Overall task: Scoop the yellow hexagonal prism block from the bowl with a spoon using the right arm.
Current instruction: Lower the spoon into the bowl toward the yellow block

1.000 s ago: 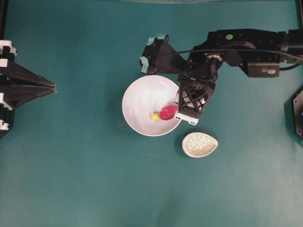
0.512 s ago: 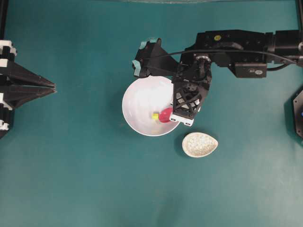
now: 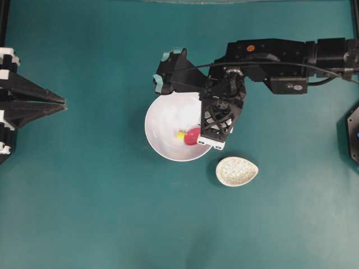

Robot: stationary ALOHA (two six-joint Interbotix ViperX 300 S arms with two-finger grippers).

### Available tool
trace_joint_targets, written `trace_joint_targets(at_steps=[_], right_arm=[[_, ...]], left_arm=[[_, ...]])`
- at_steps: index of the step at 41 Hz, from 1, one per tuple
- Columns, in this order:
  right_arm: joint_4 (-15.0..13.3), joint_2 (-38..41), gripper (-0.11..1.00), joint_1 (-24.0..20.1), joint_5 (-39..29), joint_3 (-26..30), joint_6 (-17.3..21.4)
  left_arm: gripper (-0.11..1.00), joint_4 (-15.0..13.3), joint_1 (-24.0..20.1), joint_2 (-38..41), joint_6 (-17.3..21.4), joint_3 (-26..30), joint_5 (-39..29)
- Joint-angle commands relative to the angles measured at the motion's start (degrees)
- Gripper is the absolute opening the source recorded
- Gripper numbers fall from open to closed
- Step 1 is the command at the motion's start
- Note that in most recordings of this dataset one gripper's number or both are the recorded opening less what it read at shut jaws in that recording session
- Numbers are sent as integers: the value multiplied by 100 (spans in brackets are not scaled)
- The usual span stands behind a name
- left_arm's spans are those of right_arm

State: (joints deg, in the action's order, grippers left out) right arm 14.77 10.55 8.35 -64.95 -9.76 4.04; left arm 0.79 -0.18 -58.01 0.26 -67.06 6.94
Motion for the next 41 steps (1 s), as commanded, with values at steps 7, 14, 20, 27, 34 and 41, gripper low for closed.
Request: trace_joint_targets(at_steps=[7, 14, 20, 27, 34, 41], right_arm=[[26, -70, 24, -18, 290, 158, -62], [9, -70, 24, -18, 527, 149, -70], [0, -70, 24, -18, 712, 123, -70], [-18, -70, 24, -18, 984, 62, -79], [-18, -70, 24, -18, 1301, -35, -123], [-18, -70, 24, -26, 1600, -176, -132]], left_arm=[[14, 18, 0, 35, 0, 149, 62], [14, 18, 0, 35, 0, 158, 62], [14, 18, 0, 35, 0, 149, 62], [14, 18, 0, 18, -9, 149, 62], [14, 18, 0, 18, -9, 158, 62], [14, 18, 0, 9, -18, 158, 62]])
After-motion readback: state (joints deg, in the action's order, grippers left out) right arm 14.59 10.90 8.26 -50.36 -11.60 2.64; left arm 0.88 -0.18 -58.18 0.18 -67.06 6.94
